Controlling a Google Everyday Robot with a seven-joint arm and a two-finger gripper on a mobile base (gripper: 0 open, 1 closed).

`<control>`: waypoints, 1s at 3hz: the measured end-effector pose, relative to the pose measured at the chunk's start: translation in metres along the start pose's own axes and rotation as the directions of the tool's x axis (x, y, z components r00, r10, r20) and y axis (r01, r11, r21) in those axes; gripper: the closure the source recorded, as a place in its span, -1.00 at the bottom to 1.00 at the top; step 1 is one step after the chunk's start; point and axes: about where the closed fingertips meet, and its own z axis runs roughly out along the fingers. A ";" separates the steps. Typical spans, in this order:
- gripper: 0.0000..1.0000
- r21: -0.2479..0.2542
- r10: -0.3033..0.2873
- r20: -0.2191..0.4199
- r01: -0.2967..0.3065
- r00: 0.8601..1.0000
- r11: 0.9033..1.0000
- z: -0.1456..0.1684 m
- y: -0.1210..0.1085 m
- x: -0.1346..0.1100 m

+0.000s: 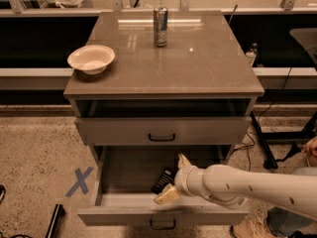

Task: Pick rxbar chocolate from middle drawer and place on counter

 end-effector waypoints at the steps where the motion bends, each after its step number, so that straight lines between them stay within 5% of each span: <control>1: -1.00 0.027 0.001 -0.023 0.000 1.000 1.000 0.012 -0.016 0.014; 3: -1.00 -0.019 0.048 0.079 -0.046 0.996 0.999 0.034 -0.041 0.043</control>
Offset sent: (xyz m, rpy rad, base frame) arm 0.0454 -0.0527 -0.0644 0.1466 0.0133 -0.0499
